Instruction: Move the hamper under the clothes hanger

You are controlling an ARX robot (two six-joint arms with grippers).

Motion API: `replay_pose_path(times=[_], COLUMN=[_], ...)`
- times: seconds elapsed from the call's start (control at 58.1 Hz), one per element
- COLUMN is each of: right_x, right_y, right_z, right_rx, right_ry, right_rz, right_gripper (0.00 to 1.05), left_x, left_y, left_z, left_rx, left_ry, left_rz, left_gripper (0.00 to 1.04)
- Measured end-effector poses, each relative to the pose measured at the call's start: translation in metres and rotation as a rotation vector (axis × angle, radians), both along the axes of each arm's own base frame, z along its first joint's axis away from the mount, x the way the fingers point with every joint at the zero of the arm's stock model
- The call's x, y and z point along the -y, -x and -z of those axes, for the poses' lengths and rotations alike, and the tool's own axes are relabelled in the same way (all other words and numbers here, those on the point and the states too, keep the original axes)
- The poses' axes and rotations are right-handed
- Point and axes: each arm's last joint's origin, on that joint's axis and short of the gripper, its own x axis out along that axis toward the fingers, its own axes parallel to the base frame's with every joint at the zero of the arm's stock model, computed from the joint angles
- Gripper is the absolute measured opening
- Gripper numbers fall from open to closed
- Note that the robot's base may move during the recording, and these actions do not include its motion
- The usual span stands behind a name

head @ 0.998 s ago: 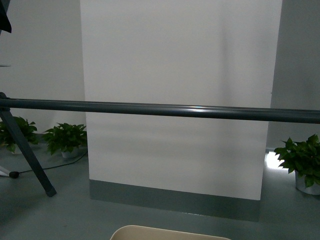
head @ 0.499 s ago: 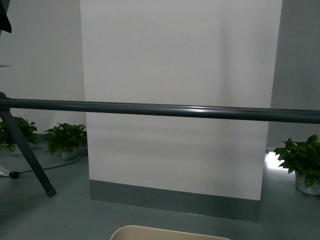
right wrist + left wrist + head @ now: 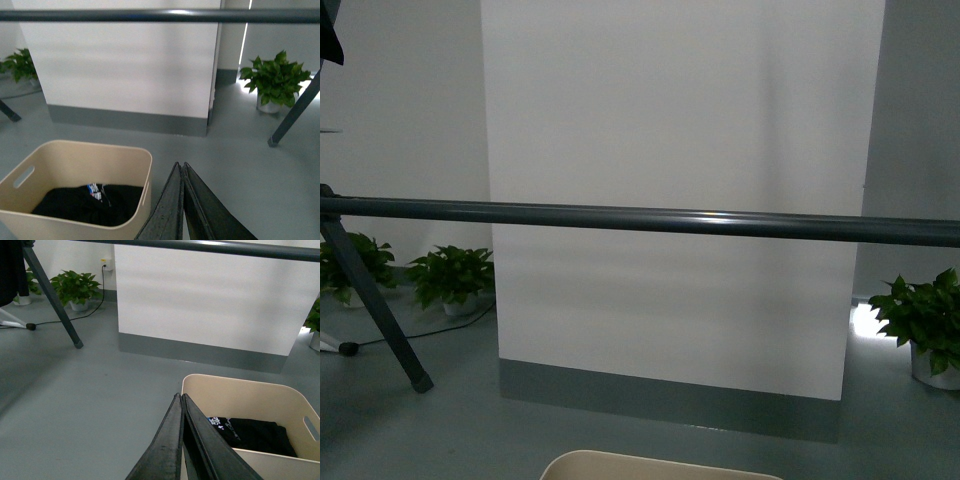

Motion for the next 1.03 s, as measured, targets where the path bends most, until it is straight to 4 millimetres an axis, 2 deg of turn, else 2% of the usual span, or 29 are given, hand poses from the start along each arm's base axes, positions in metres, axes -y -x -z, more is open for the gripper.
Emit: replay_pose_path(times=[0.361, 0.465, 0.551, 0.637, 0.861, 0.912, 0.981, 1.033], right_x=[0.000, 0.000, 0.000, 0.000, 0.000, 0.000, 0.000, 0.000], right_y=[0.001, 0.001, 0.001, 0.001, 0.001, 0.001, 0.001, 0.001], right_z=[0.000, 0.000, 0.000, 0.000, 0.000, 0.000, 0.000, 0.000], right_rx=[0.006, 0.006, 0.006, 0.006, 0.006, 0.006, 0.006, 0.006], right_ry=[0.000, 0.000, 0.000, 0.000, 0.000, 0.000, 0.000, -0.001], right_rz=[0.000, 0.000, 0.000, 0.000, 0.000, 0.000, 0.000, 0.000], right_gripper=[0.02, 0.05, 0.19, 0.40, 0.73, 0.84, 0.99, 0.96], left_x=[0.000, 0.000, 0.000, 0.000, 0.000, 0.000, 0.000, 0.000], left_y=[0.013, 0.013, 0.013, 0.013, 0.013, 0.013, 0.013, 0.013], left_z=[0.003, 0.003, 0.003, 0.003, 0.003, 0.003, 0.003, 0.003], left_rx=[-0.008, -0.006, -0.006, -0.006, -0.006, -0.006, -0.006, -0.006], left_ry=[0.000, 0.000, 0.000, 0.000, 0.000, 0.000, -0.001, -0.001], left_rz=[0.000, 0.000, 0.000, 0.000, 0.000, 0.000, 0.000, 0.000], left_gripper=[0.03, 0.20, 0.34, 0.56, 0.90, 1.00, 0.98, 0.98])
